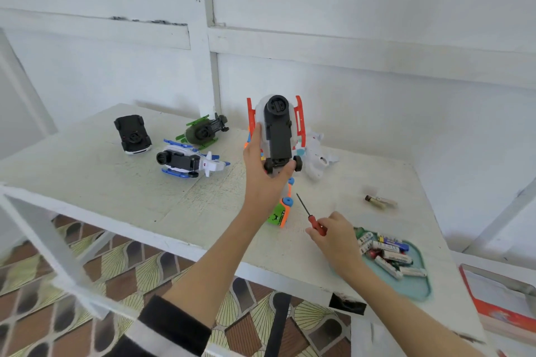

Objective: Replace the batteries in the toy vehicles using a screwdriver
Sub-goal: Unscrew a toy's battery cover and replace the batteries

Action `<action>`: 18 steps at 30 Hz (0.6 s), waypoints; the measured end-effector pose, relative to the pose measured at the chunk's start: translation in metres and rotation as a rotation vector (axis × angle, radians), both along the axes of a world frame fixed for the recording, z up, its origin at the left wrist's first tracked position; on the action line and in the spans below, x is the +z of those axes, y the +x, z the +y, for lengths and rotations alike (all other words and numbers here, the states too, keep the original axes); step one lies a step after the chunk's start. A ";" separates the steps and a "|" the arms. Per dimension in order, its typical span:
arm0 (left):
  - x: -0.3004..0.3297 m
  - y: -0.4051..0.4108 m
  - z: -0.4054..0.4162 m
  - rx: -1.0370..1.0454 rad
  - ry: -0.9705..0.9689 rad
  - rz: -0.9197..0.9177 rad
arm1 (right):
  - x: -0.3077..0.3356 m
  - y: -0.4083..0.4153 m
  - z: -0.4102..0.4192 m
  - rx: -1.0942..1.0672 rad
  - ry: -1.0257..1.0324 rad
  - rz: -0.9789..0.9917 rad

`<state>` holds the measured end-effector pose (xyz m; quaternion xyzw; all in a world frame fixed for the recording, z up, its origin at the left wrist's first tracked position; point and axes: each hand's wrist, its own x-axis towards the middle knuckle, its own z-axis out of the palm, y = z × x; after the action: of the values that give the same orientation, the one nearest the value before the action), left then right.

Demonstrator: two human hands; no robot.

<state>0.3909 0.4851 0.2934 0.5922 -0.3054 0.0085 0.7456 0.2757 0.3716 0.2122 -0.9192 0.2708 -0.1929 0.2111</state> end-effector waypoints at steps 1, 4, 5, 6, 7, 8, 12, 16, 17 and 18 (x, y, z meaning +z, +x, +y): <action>-0.001 0.001 0.001 0.006 0.004 -0.012 | -0.002 0.001 0.001 0.013 -0.003 0.011; -0.004 0.004 0.003 0.010 0.011 -0.021 | -0.007 0.002 0.002 0.063 -0.016 0.037; -0.005 0.005 0.004 0.014 0.019 -0.018 | -0.008 0.002 0.002 0.079 -0.019 0.048; -0.007 0.006 0.004 0.018 0.029 -0.020 | -0.009 0.002 0.002 0.090 -0.022 0.063; -0.009 0.006 0.004 0.020 0.034 -0.023 | -0.010 0.003 0.002 0.098 -0.028 0.076; -0.010 0.006 0.004 0.014 0.038 -0.026 | -0.011 0.003 0.001 0.104 -0.034 0.085; -0.012 0.004 0.002 0.001 0.043 -0.012 | -0.014 0.004 -0.001 0.127 -0.061 0.142; -0.012 0.003 -0.002 -0.020 0.032 -0.008 | -0.013 0.004 -0.007 0.129 -0.001 0.131; -0.013 0.003 -0.004 -0.025 0.033 -0.012 | -0.012 0.003 -0.009 0.128 0.014 0.093; -0.013 0.002 -0.005 -0.030 0.034 -0.017 | -0.009 0.002 -0.011 0.126 0.024 0.037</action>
<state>0.3930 0.4796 0.2809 0.6000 -0.3208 -0.0030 0.7329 0.2773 0.3602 0.2037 -0.9352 0.2184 -0.1590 0.2290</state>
